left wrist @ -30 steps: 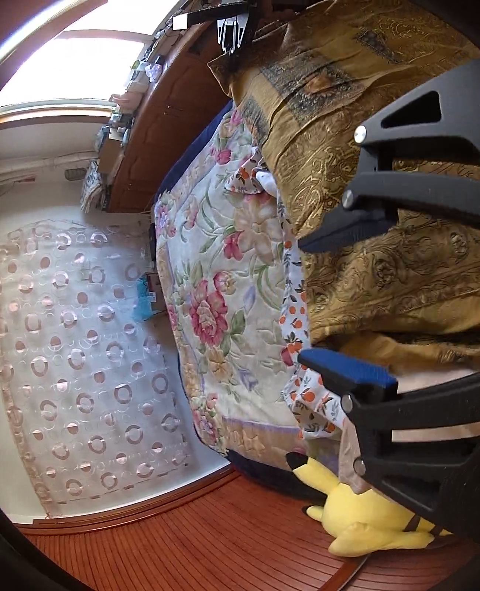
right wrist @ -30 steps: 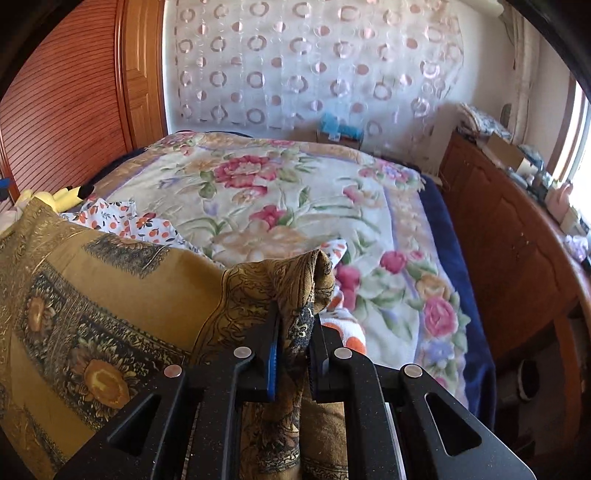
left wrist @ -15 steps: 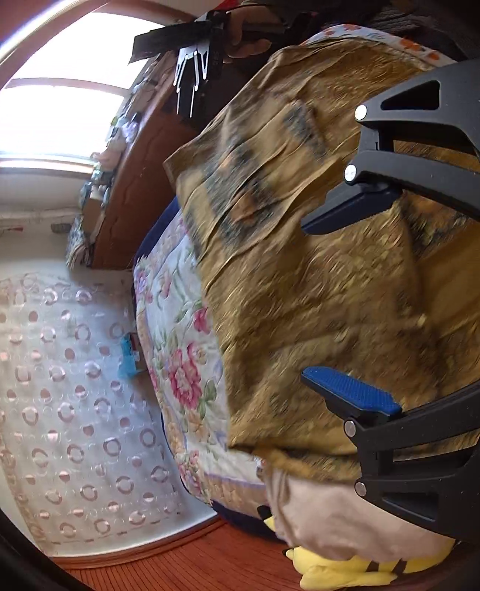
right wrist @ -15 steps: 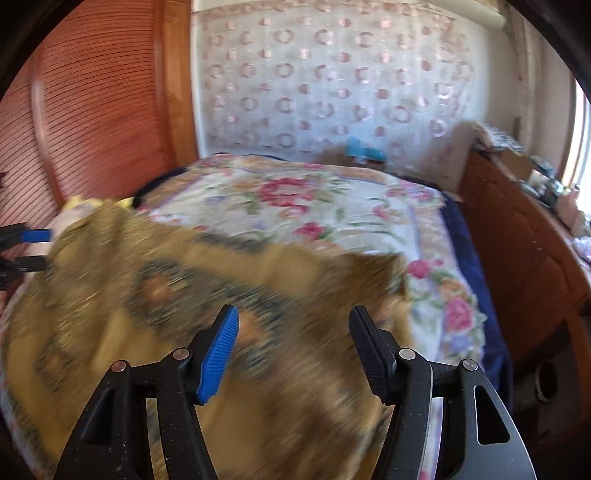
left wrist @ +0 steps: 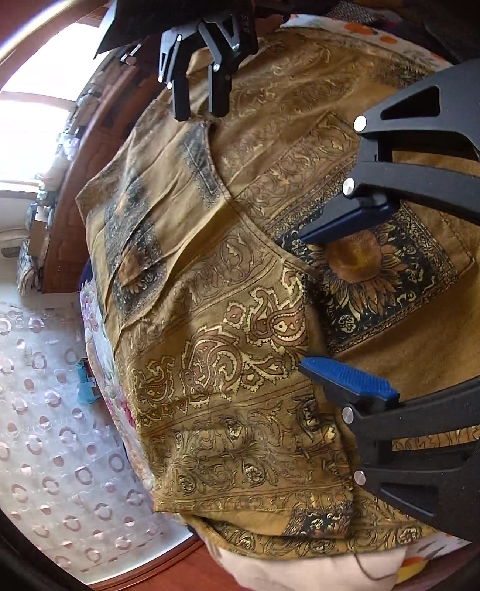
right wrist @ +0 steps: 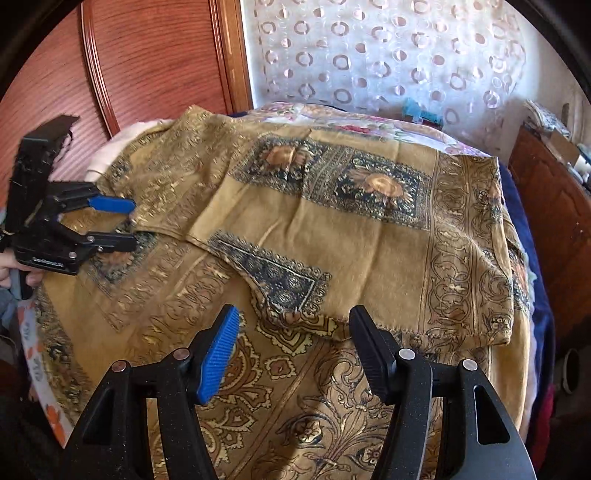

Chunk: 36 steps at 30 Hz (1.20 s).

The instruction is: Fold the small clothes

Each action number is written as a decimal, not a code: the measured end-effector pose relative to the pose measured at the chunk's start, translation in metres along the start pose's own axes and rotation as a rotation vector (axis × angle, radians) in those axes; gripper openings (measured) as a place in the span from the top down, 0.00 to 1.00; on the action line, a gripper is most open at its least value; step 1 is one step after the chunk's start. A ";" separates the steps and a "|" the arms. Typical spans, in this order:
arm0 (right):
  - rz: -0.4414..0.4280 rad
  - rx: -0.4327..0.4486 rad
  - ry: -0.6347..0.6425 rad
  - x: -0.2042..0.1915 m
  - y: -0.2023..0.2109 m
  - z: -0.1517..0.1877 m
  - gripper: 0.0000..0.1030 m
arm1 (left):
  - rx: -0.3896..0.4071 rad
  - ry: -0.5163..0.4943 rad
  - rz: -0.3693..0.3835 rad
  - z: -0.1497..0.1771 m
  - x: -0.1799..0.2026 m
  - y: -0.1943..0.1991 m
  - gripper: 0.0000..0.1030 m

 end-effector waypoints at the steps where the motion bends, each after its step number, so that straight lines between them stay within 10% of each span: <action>1: 0.009 -0.001 0.000 -0.001 -0.003 0.000 0.41 | 0.002 0.000 -0.005 -0.001 0.000 0.001 0.45; 10: 0.047 0.020 0.038 -0.010 -0.016 -0.003 0.91 | 0.035 -0.057 -0.037 -0.014 0.005 0.002 0.91; 23: -0.059 0.145 0.093 -0.049 0.094 0.054 0.92 | 0.214 -0.094 0.021 0.045 0.056 0.124 0.93; 33: -0.125 0.080 0.027 -0.048 0.118 0.106 0.91 | 0.178 -0.060 0.057 0.085 0.074 0.116 0.93; 36: -0.126 0.095 -0.030 -0.030 0.120 0.098 0.75 | 0.196 -0.020 0.069 0.087 0.073 0.119 0.80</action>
Point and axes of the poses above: each gripper's, at about its wrist camera, not at the fingertips, and y roughly against the way its jaws point, x to its right, z to its underside, the point moved 5 cm from there along -y, roughly the way its jaws point, and after that the axes turned 6 degrees about z, right-handed, at the moved point
